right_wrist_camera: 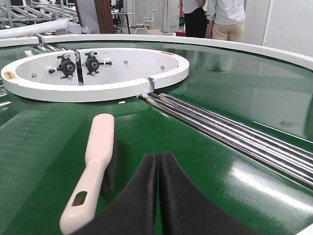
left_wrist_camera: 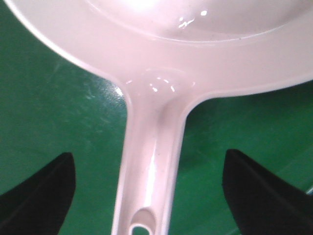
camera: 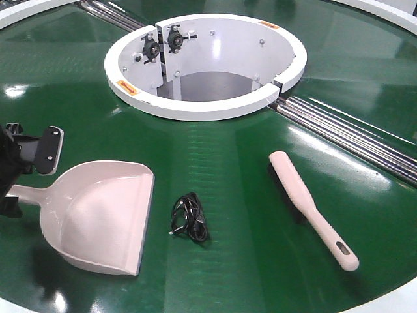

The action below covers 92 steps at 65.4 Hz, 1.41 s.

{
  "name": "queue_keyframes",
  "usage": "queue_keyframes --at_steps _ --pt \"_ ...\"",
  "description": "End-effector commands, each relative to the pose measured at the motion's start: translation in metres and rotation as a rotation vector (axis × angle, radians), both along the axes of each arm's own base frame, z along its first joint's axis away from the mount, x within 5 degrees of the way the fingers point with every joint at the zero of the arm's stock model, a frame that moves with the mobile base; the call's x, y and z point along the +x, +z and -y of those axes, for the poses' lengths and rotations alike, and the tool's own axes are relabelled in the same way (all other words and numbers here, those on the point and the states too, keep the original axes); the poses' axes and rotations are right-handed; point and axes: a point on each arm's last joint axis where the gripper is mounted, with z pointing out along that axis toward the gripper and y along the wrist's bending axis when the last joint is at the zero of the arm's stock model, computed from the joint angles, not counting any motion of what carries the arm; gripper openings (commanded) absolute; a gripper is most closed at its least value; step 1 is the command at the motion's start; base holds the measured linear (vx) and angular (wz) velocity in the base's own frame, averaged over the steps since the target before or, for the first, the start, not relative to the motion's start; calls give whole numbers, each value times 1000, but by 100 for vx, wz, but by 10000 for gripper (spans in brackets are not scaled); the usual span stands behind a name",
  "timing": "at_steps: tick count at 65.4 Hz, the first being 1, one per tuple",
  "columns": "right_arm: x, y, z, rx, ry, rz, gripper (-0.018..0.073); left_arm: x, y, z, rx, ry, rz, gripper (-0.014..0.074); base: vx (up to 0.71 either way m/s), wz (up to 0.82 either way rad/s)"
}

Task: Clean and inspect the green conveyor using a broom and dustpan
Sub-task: 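Lower the left gripper and grasp the pink dustpan handle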

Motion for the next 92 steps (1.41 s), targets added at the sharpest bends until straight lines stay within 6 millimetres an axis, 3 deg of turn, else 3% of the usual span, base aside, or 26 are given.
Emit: queue_keyframes --at_steps 1,13,22,41,50,92 --pt "0 6 -1 1 8 80 -8 4 14 0 2 -8 64 569 0 0" --pt "0 6 -1 1 8 80 -8 8 2 -2 28 -18 27 561 0 0" --pt "0 6 -1 1 8 80 -8 9 -2 -4 46 -25 14 503 0 0" --pt "0 6 -1 1 8 80 -8 8 -4 0 59 -39 -11 151 0 0" --pt "0 6 -1 1 8 80 -8 6 -3 10 84 -64 -27 64 0 0" --pt "0 6 -1 1 8 80 -8 -5 0 40 156 -40 -104 53 0 0"
